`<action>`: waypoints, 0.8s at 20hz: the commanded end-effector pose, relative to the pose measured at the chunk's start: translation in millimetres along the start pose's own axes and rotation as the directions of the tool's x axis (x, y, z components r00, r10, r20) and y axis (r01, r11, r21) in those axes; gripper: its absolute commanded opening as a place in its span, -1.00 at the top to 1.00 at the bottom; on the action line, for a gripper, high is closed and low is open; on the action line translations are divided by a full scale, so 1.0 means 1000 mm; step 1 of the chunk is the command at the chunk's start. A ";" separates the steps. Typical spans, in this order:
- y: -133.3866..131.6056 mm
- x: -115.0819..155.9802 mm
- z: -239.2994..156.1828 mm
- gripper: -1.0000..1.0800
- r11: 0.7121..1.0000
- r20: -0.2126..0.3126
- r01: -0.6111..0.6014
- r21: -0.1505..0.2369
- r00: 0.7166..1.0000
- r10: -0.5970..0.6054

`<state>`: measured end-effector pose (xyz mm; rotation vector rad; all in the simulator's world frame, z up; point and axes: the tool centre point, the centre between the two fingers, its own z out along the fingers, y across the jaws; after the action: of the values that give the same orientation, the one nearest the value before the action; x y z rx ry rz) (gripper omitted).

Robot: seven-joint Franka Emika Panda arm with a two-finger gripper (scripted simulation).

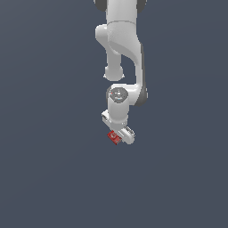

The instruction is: Pick up the object and move it to a goal position.

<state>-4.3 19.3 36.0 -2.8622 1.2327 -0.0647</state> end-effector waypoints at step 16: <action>-0.009 0.121 -0.159 1.00 0.955 -0.214 0.134 0.265 0.974 -0.077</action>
<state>72.1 -55.9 182.4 -2.7364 1.0228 -0.4622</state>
